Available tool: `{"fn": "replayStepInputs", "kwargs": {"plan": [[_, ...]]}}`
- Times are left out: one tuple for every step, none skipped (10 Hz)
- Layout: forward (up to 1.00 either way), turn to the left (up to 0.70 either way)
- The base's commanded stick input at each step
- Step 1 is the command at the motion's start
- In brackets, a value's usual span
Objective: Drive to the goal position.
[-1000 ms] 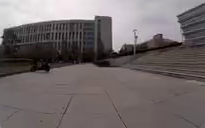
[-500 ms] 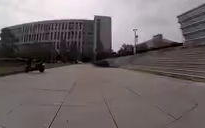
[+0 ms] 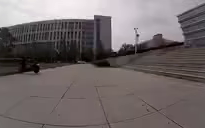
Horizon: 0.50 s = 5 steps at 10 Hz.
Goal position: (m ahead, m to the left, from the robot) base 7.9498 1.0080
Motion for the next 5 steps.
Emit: {"fn": "replayStepInputs", "kwargs": {"plan": [[1.0, 0.0], [1.0, 0.0], [1.0, 0.0], [1.0, 0.0], [1.0, 0.0]]}}
